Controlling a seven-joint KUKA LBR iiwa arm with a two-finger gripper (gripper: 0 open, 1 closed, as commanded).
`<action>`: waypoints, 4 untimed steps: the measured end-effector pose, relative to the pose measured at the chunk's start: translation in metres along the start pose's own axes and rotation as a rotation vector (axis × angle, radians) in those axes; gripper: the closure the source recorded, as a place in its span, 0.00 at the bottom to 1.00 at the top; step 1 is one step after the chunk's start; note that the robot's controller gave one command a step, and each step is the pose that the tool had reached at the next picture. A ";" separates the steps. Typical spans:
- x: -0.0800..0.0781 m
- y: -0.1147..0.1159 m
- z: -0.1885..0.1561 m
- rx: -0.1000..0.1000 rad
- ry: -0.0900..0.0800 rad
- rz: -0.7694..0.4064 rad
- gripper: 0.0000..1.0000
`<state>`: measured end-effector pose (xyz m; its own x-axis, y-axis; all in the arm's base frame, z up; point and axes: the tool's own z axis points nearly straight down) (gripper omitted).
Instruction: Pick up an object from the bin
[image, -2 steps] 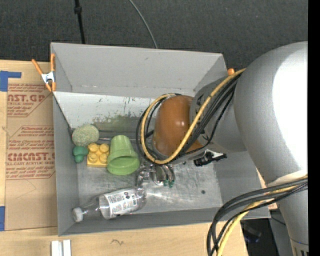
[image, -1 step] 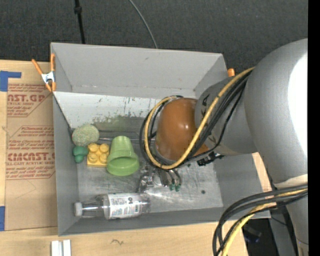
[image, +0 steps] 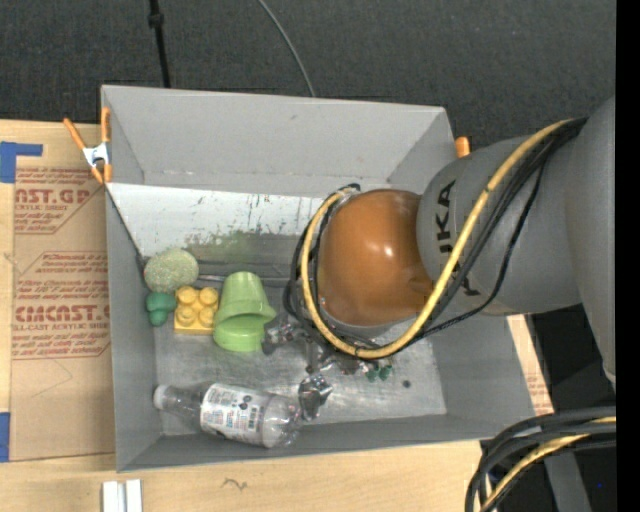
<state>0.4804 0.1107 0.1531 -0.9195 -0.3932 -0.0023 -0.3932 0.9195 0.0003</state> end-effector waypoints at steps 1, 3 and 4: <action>0.000 0.000 0.000 0.000 0.001 0.000 0.00; -0.003 -0.038 0.077 0.000 -0.001 -0.365 0.00; -0.001 -0.045 0.086 -0.001 -0.003 -0.365 0.00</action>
Offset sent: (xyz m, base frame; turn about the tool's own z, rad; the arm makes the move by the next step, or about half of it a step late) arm 0.0313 -0.0029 -0.0831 -0.3957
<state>0.4991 0.0694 0.0670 -0.7185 -0.6955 -0.0056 -0.6955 0.7185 -0.0002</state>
